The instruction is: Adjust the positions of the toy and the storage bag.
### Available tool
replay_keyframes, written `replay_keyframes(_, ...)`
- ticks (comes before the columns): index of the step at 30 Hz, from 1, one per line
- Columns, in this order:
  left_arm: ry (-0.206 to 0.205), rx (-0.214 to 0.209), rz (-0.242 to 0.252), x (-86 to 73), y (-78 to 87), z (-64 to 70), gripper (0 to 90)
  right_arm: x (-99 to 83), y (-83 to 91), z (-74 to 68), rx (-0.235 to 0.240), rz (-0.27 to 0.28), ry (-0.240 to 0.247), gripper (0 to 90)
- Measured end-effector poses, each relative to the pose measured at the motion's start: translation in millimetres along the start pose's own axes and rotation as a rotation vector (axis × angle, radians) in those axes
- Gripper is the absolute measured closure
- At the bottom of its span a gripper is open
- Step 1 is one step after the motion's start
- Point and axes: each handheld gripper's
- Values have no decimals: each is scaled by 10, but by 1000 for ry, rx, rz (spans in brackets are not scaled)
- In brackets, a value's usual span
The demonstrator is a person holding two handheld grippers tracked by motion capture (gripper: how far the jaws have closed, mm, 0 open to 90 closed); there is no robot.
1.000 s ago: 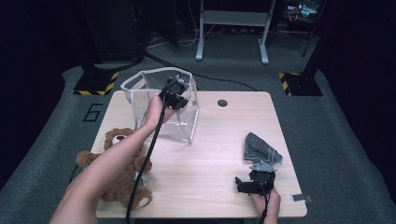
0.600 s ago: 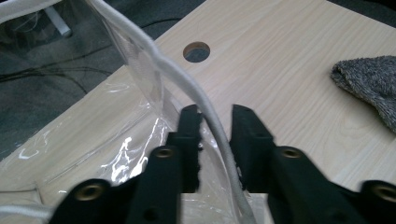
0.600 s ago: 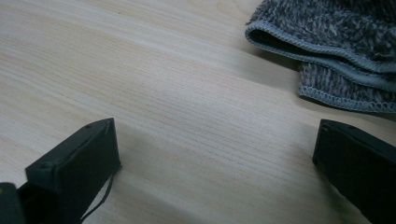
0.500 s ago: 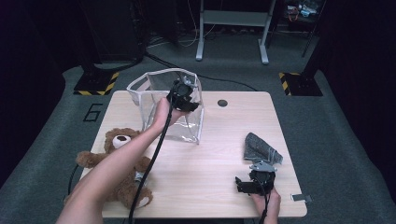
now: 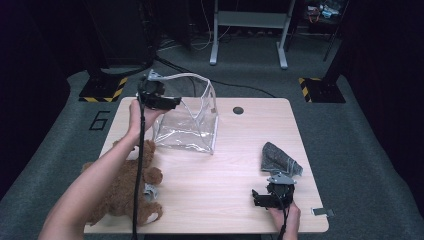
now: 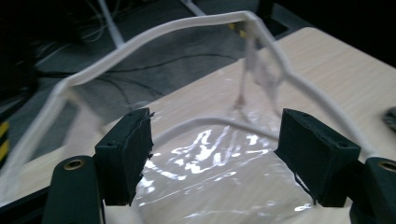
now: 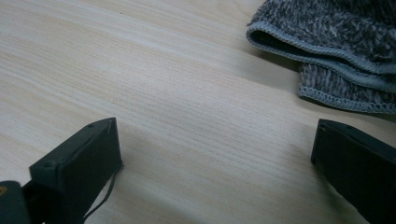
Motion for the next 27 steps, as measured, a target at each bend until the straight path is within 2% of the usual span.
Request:
replay_keyframes(3, 27, 52, -34, -68, 50, -204, 254, 0, -1, 0, 1, 0, -2, 8)
replay_keyframes(6, 79, 99, -37, -146, 45, -369, 247, -1, 2, -2, -2, 0, -1, 7)
replay_keyframes(7, 98, 100, -23, -173, 33, -407, 246, -1, 1, -2, 0, 2, 2, 7)
replay_keyframes(12, 113, 107, -82, -294, -11, -494, 253, -2, 2, -3, -2, 2, 0, 7)
replay_keyframes(16, 120, 106, -101, -360, -34, -527, 289, -2, 2, -3, -2, 2, 1, 7)
replay_keyframes(19, 96, 105, -145, -431, -79, -521, 350, -2, 1, -3, -1, 2, 1, 6)
replay_keyframes(21, 94, 92, -164, -487, -115, -524, 410, -2, 2, -3, -2, 1, -1, 6)
replay_keyframes(24, 93, 86, -195, -571, -164, -534, 583, -2, 0, -2, 0, 3, 1, 6)
replay_keyframes(27, 113, 53, -187, -619, -197, -561, 722, -2, 2, -3, -2, 1, -1, 6)
Point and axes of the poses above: each handheld gripper's, and its own axes: y roughly backward along the jaws, x roughly out of its top, z roughly to its right, and after that the axes turned 10 degrees about -x, right-handed
